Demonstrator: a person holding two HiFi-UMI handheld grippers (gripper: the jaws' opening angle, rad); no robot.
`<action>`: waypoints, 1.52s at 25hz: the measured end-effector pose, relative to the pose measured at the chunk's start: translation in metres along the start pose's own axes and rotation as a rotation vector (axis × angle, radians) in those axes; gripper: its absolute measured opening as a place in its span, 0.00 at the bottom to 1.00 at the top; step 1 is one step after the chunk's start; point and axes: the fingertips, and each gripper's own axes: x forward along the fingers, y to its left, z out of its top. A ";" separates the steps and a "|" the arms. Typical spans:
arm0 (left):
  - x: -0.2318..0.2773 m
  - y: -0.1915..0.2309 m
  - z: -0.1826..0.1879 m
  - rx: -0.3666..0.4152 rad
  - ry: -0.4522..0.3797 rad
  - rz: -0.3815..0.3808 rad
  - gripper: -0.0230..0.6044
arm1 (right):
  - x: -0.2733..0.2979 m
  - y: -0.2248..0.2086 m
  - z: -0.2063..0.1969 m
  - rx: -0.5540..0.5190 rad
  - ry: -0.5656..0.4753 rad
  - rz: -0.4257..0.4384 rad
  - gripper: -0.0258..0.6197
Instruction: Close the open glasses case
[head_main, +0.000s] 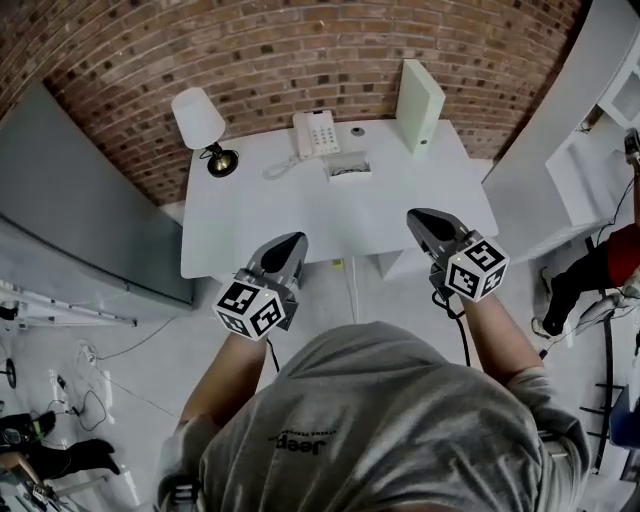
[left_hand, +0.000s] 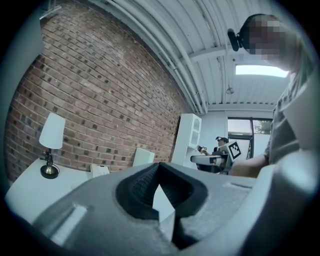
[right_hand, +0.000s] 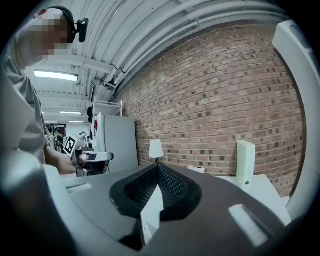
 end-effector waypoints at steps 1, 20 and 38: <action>0.002 0.012 0.003 -0.001 0.002 -0.006 0.03 | 0.011 -0.001 0.002 0.001 0.002 -0.003 0.05; 0.092 0.119 0.019 -0.008 0.028 0.037 0.03 | 0.113 -0.112 0.009 0.026 0.030 0.014 0.05; 0.273 0.137 -0.003 -0.055 0.085 0.240 0.03 | 0.167 -0.299 -0.007 0.079 0.082 0.234 0.05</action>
